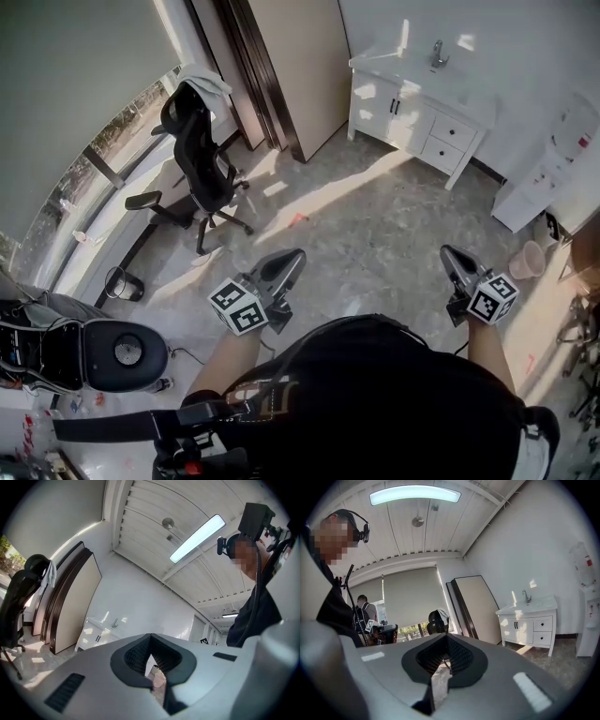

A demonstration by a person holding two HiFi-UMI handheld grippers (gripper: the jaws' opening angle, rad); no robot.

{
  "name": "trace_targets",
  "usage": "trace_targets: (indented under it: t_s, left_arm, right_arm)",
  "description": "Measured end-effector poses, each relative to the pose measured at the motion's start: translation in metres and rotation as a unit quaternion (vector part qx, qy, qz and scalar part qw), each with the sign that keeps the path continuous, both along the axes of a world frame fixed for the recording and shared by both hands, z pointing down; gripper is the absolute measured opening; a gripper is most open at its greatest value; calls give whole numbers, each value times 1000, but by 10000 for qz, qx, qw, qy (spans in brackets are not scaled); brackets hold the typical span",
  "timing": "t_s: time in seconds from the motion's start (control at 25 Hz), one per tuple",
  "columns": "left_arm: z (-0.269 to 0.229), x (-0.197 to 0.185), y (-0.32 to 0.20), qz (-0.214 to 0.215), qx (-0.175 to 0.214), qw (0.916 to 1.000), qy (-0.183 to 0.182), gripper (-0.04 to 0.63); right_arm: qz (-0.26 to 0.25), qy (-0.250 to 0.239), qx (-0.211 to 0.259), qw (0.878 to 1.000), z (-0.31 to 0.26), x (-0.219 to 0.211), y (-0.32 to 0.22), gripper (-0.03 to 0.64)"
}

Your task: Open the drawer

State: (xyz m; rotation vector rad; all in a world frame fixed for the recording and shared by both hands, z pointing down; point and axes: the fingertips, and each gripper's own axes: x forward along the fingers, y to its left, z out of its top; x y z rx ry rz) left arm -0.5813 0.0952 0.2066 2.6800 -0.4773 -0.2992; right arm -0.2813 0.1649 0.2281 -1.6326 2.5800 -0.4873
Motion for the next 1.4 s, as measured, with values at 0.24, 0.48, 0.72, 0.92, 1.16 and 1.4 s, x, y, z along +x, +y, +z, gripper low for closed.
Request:
trace_targets:
  t_s: [0.24,0.48,0.72,0.92,1.16,1.4]
  left_arm:
    - [-1,48,-36,-224,-64,9997,-103,0]
    - [-14,122,-60,-458,5,9989,-42,0]
    - [-17,191,-88,-530,13,9986,39,0]
    - [-15,229,-104,-485,-11,9988,9,0]
    - [-3,248,-132,-293,-81,9995,-54,0]
    - [5,247,-183,90,-118,9999,-16,0]
  right_arm:
    - [-282,-113,-13,9995,5,46,-56,2]
    - [-651,-150,95,9977,-8,115,-112,2]
    - [-813,-129,122,9965,-13,177,-149,2]
    - [-792,-167,39,9967,-3,213,-159,2]
    - [-542,-209,-49,9983,8,236,-174,2]
    - [-162,-146,-154,9996,16,232,-203,2]
